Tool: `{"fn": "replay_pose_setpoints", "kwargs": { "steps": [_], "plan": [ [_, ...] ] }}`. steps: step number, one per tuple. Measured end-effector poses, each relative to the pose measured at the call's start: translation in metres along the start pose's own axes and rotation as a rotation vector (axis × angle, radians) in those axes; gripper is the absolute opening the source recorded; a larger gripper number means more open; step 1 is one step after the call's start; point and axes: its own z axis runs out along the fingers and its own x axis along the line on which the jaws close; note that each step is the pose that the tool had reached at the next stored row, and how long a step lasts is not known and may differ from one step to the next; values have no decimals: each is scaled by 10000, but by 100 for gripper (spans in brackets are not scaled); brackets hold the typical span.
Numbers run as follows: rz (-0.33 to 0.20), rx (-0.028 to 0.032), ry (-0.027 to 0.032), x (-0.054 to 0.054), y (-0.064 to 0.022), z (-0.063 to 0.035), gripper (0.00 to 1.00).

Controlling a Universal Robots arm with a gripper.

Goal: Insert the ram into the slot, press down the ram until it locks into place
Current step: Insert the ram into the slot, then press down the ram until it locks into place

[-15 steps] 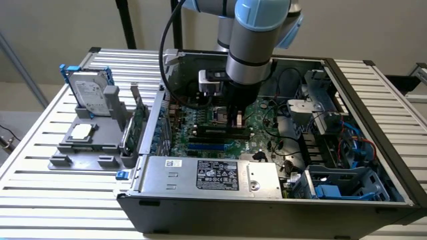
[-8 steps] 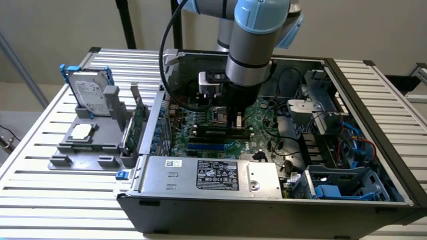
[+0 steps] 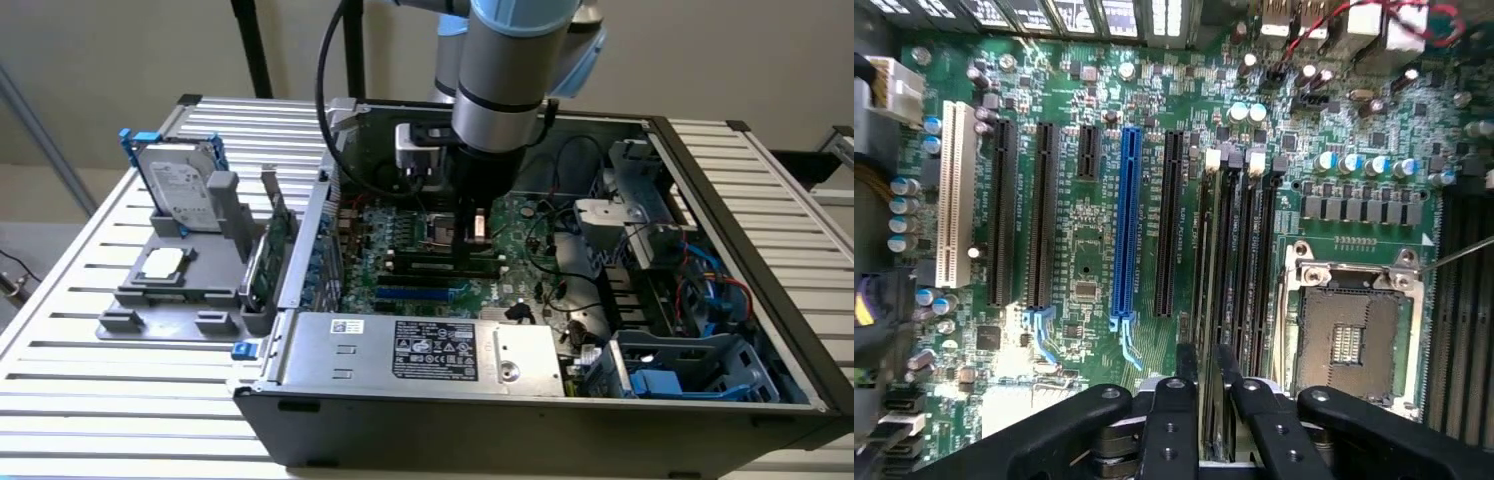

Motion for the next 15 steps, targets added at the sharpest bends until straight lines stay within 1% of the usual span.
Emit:
{"fn": "replay_pose_setpoints", "kwargs": {
  "steps": [5, 6, 7, 8, 15],
  "plan": [
    [0, 0, 1, -5, 68, -90, 21],
    [0, 0, 0, -5, 70, -94, 19],
    [0, 1, -1, -6, 70, -94, 13],
    [-1, 1, -1, -6, 70, -94, 11],
    [0, 0, 1, -6, 70, -95, 11]
  ]
}}
